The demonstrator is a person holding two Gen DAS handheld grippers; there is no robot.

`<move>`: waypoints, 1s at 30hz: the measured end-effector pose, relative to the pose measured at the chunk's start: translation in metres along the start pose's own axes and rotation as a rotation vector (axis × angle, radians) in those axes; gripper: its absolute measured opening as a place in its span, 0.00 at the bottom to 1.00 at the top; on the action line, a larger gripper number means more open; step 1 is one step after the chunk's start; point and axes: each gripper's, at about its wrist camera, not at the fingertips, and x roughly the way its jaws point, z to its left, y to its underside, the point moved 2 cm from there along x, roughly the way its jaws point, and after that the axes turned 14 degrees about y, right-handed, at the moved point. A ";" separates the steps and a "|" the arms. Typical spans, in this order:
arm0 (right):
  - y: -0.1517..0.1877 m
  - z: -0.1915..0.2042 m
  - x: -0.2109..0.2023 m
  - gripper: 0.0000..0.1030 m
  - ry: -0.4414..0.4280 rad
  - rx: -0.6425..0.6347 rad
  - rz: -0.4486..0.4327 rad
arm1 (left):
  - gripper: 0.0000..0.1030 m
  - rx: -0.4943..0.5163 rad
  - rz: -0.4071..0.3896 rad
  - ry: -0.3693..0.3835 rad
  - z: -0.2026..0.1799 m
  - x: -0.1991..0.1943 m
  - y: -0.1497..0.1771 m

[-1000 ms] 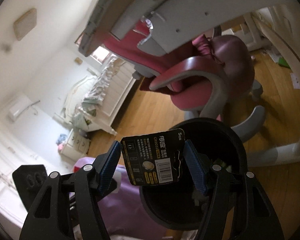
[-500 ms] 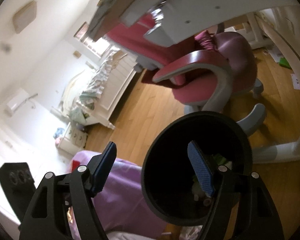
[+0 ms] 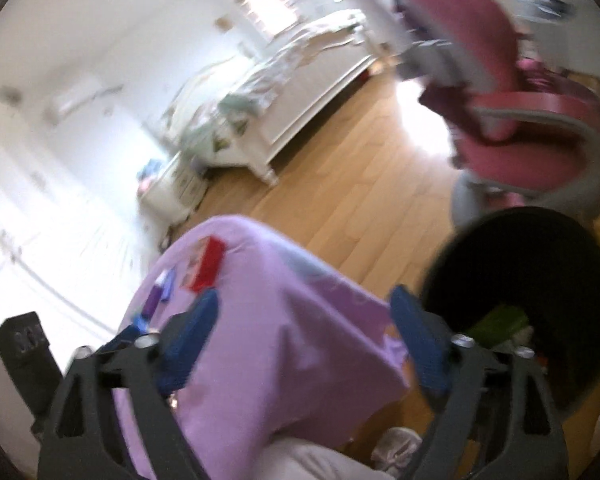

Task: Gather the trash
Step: 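Grasp the tan wrapper with the left tool while the right tool grasps the red snack box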

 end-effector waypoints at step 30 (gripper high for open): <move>-0.007 0.210 0.195 0.55 0.218 -0.545 0.171 | 0.14 -0.119 0.169 -0.146 0.137 -0.014 0.035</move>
